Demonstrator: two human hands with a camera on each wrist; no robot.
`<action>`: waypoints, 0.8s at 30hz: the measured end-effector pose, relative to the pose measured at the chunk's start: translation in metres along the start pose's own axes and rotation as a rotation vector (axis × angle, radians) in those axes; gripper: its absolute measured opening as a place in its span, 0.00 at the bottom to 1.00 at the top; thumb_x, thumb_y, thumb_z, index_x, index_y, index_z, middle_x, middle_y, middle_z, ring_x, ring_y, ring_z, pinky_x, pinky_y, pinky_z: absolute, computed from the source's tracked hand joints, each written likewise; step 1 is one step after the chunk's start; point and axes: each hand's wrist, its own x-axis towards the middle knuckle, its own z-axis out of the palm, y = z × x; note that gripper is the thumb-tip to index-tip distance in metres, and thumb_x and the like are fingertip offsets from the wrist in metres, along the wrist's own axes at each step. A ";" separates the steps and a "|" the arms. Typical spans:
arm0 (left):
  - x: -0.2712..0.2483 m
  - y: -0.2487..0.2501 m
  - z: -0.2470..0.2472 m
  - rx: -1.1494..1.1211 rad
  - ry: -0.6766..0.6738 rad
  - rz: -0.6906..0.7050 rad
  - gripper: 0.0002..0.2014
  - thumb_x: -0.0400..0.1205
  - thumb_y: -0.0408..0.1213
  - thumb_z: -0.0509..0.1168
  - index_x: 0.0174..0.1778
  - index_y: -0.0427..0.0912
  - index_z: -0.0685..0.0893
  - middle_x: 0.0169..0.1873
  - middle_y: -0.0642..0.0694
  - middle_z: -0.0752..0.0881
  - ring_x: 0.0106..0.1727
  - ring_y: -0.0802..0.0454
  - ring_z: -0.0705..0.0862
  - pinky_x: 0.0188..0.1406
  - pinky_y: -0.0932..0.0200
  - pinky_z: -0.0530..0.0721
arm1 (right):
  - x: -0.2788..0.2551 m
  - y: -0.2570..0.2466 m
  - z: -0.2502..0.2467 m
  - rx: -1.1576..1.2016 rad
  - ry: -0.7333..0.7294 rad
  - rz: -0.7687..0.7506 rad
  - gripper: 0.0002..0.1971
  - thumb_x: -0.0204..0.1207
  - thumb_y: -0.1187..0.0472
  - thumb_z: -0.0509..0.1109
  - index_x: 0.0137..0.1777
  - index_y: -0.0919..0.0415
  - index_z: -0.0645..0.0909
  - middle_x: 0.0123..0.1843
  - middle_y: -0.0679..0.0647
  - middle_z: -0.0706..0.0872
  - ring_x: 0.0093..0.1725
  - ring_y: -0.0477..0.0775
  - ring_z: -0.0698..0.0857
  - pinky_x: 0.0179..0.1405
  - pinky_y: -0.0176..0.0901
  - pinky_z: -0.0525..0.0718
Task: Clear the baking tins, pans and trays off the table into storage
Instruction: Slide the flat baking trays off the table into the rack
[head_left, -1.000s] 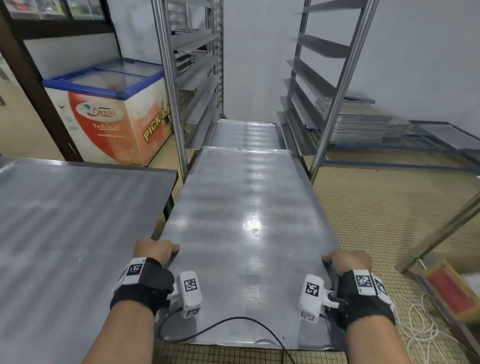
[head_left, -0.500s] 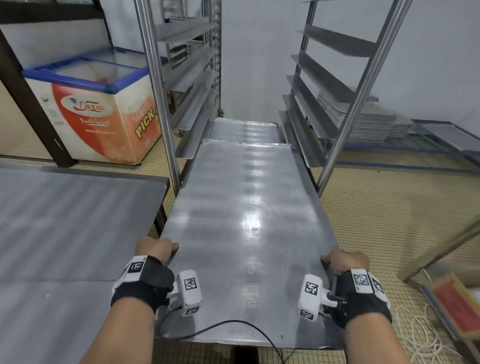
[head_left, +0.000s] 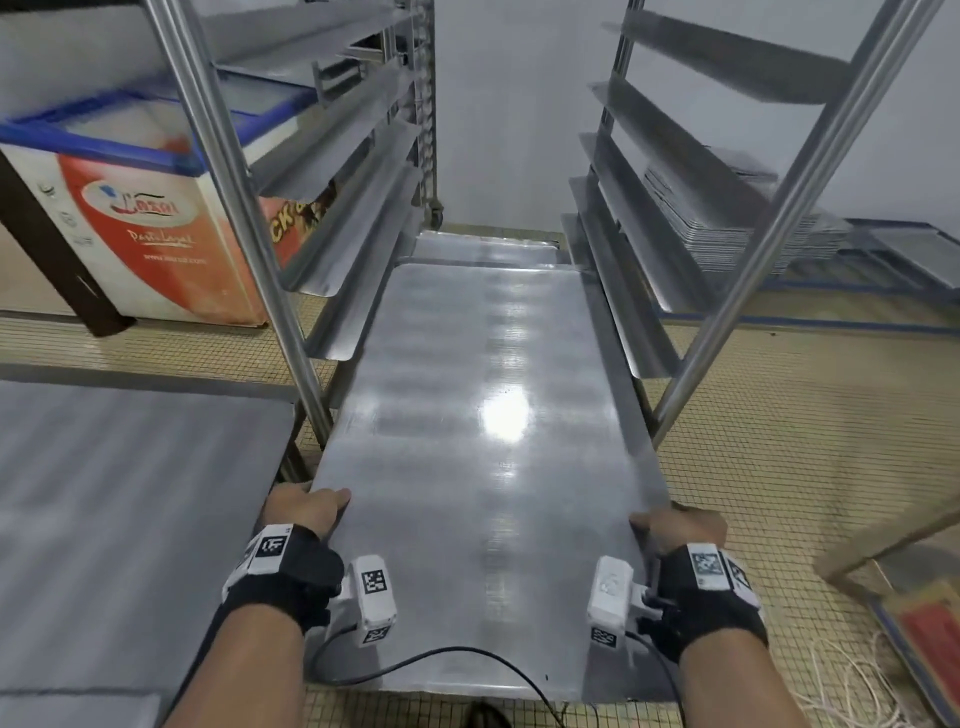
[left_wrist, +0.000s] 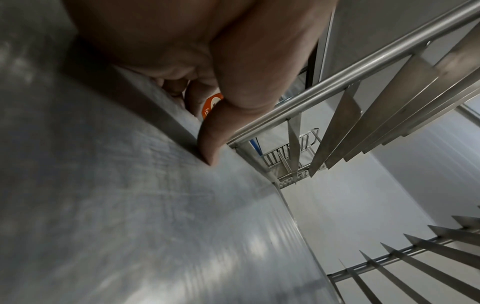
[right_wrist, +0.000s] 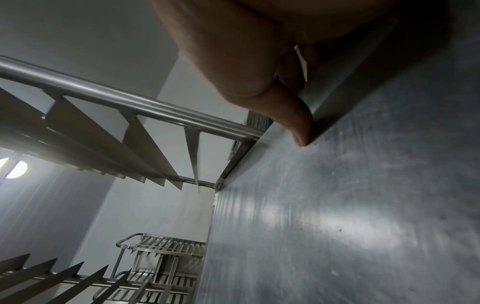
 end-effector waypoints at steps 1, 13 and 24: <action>0.004 0.004 0.003 -0.005 -0.001 0.004 0.20 0.80 0.34 0.73 0.64 0.25 0.84 0.60 0.31 0.86 0.44 0.43 0.78 0.48 0.55 0.74 | 0.005 -0.003 0.003 0.002 -0.008 -0.004 0.10 0.67 0.72 0.81 0.45 0.76 0.86 0.33 0.60 0.87 0.30 0.58 0.85 0.30 0.42 0.83; 0.058 0.047 0.028 0.005 0.062 -0.022 0.27 0.76 0.43 0.77 0.68 0.33 0.82 0.62 0.33 0.86 0.59 0.32 0.85 0.64 0.44 0.82 | 0.054 -0.044 0.038 0.018 -0.028 -0.020 0.17 0.68 0.73 0.79 0.57 0.73 0.85 0.42 0.65 0.87 0.40 0.65 0.88 0.39 0.44 0.83; 0.086 0.077 0.041 0.003 0.040 -0.054 0.31 0.80 0.42 0.74 0.73 0.27 0.75 0.67 0.31 0.82 0.66 0.32 0.82 0.67 0.46 0.77 | 0.075 -0.072 0.055 0.087 -0.003 -0.005 0.20 0.71 0.73 0.78 0.62 0.72 0.81 0.51 0.63 0.87 0.46 0.62 0.82 0.54 0.43 0.78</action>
